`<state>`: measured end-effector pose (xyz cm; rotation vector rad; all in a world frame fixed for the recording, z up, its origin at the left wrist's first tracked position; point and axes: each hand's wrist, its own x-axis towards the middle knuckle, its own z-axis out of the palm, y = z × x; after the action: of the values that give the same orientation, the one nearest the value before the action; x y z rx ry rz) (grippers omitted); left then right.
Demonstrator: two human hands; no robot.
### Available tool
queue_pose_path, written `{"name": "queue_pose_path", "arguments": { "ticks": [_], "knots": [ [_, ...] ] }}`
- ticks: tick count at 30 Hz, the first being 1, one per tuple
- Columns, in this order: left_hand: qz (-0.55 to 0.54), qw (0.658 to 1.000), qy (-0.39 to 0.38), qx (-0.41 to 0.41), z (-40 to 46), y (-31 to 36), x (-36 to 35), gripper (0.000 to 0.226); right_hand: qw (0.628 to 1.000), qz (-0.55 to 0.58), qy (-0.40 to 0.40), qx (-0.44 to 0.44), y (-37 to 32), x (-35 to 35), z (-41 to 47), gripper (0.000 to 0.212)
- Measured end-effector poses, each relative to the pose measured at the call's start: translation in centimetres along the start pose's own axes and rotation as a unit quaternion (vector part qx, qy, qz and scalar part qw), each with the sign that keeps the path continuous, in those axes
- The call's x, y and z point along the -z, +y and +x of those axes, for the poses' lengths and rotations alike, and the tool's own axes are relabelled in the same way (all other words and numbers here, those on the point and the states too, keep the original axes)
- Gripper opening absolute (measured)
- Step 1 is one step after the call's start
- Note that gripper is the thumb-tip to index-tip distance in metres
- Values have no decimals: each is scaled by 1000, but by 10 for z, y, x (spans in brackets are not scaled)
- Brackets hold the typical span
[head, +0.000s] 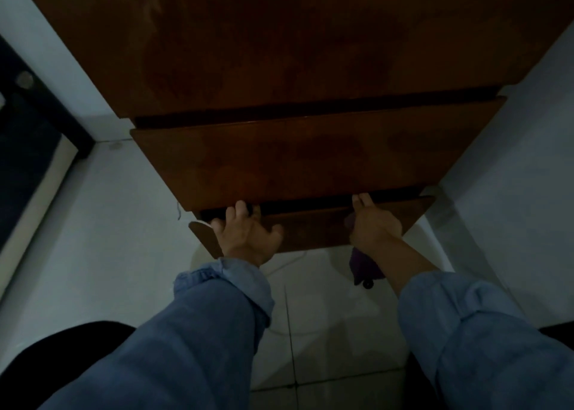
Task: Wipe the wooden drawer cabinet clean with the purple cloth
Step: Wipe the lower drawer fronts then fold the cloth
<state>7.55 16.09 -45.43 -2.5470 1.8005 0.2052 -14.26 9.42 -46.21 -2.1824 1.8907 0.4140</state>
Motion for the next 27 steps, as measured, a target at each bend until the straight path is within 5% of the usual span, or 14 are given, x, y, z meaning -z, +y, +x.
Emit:
{"name": "queue_pose_path", "arguments": {
  "ticks": [7,11,14,18,22,27],
  "knots": [
    [-14,999,8,28,0,4,0,61,1000,-22,-5,14,-1,0,6,71],
    [-8,999,-37,23,-7,7,1,73,995,91,-23,26,7,8,0,77],
    [8,998,-59,15,-22,21,-2,87,970,233,68,18,19,3,-14,69],
    [-1,995,-64,-75,-33,64,-5,88,878,435,183,-80,44,-3,-31,50],
    [15,980,-95,-174,-34,102,-2,84,827,451,309,-128,71,8,-32,37],
    [24,974,-129,-187,-28,117,-5,90,792,454,379,-151,94,18,-8,31]
  ]
}}
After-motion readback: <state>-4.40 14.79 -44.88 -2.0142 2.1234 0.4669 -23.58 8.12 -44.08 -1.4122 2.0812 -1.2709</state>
